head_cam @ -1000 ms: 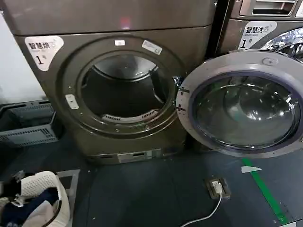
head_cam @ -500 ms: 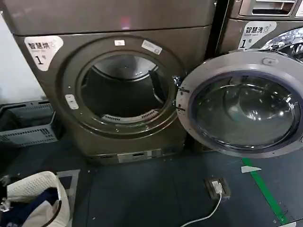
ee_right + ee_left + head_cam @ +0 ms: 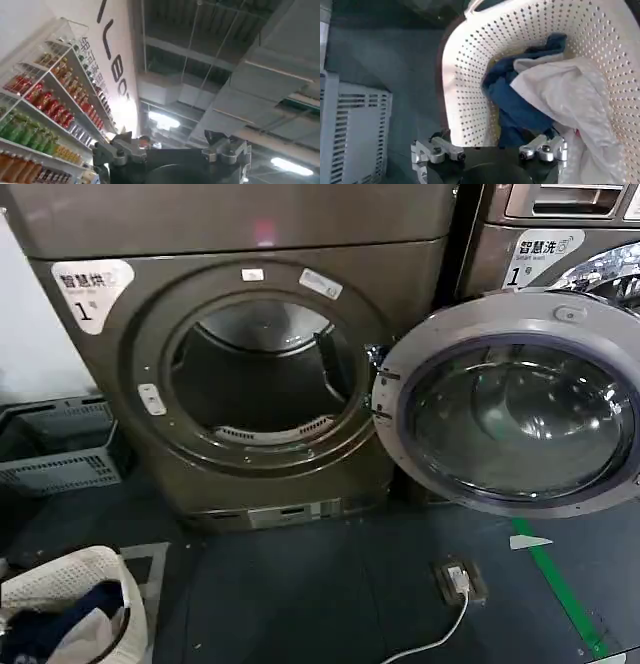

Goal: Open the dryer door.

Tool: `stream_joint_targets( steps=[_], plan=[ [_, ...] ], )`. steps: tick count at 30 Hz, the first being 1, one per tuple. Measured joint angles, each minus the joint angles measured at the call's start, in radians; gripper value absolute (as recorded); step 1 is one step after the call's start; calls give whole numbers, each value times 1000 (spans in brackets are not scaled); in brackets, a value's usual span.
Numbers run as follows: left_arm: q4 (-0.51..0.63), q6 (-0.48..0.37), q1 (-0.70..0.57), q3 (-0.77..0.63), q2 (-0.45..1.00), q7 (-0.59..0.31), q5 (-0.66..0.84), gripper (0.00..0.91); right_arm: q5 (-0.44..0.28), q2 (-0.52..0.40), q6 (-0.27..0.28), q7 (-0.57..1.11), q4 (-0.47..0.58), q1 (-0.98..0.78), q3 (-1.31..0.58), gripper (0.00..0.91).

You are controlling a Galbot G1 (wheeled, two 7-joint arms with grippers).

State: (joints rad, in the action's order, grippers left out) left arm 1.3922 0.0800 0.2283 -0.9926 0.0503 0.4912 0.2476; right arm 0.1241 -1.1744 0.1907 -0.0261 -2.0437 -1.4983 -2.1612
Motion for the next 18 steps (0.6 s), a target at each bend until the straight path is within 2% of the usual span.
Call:
stream_joint_targets(
  steps=[7, 13, 18],
  plan=[
    [2, 2, 10, 3, 12, 11, -12, 907, 1, 0, 0, 1, -3, -6, -9, 907],
    [8, 31, 71, 63, 37, 28, -24, 907, 1, 0, 0, 1, -3, 1, -2, 907],
    [18, 33, 245, 228, 62, 28, -25, 907, 1, 0, -1, 1, 0, 10, 8, 907]
  ],
)
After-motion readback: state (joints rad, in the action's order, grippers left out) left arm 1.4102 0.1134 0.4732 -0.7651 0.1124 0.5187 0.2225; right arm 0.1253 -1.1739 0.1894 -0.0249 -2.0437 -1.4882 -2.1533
